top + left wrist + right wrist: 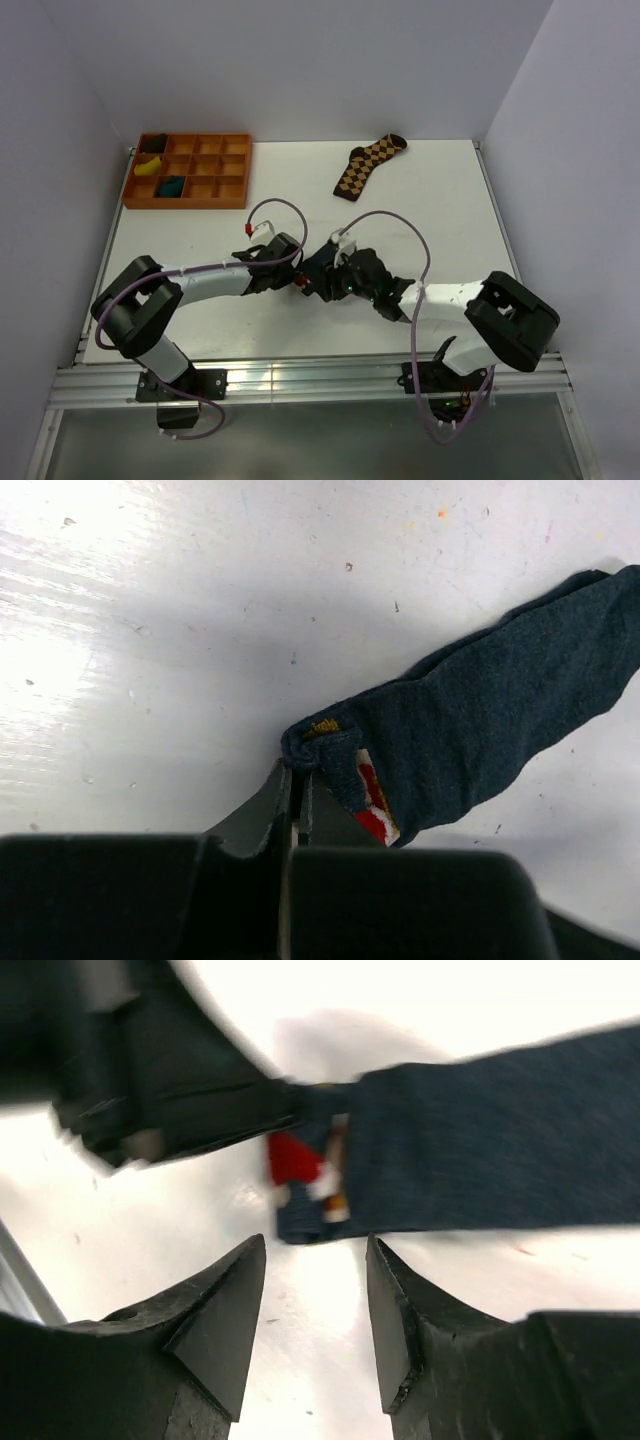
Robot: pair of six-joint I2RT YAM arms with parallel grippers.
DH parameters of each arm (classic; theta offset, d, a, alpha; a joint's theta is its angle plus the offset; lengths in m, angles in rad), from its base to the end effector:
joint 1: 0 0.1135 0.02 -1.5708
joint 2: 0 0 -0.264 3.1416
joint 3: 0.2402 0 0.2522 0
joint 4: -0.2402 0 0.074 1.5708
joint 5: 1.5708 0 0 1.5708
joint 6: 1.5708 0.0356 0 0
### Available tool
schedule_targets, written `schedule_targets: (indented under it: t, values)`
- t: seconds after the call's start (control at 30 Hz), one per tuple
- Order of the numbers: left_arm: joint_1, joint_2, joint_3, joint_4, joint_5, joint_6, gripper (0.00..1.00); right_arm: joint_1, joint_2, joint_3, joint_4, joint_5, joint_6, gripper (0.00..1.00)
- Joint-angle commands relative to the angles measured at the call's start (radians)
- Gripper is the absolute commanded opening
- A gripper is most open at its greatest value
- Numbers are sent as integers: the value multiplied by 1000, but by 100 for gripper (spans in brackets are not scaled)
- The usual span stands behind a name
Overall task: Roll the socks
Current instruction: Roll the sock at the center of the board.
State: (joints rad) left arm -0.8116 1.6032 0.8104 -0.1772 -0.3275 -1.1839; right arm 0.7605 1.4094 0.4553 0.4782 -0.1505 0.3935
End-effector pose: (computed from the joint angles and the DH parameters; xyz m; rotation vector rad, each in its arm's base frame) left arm 0.2176 -0.2127 0.1561 -0.5920 2.4480 -0.4294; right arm 0.1885 0.1867 0.1589 -0.4903 2.0997 0.8524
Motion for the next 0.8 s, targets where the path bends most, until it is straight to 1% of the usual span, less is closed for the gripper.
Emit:
schedule_targets:
  t: [0.0, 0.07, 0.1, 0.23, 0.5, 0.77]
  values:
    - [-6, -2, 33, -100, -28, 36, 0, 135, -13, 28, 28, 251, -206, 53]
    - [-5, -2, 39, -116, -27, 43, 0, 174, 5, 31, 55, 302, -235, 55]
    - [-6, -2, 45, -117, -24, 46, 0, 209, 17, 31, 83, 352, -267, 55]
    - [-6, -5, 53, -127, -4, 55, 0, 266, 66, 59, 118, 417, -335, 56]
    - [-6, 4, 73, -136, 22, 69, 0, 338, 143, 97, 166, 474, -418, 56]
    - [-6, 20, 81, -134, 41, 72, 0, 396, 220, 148, 151, 519, -450, 56]
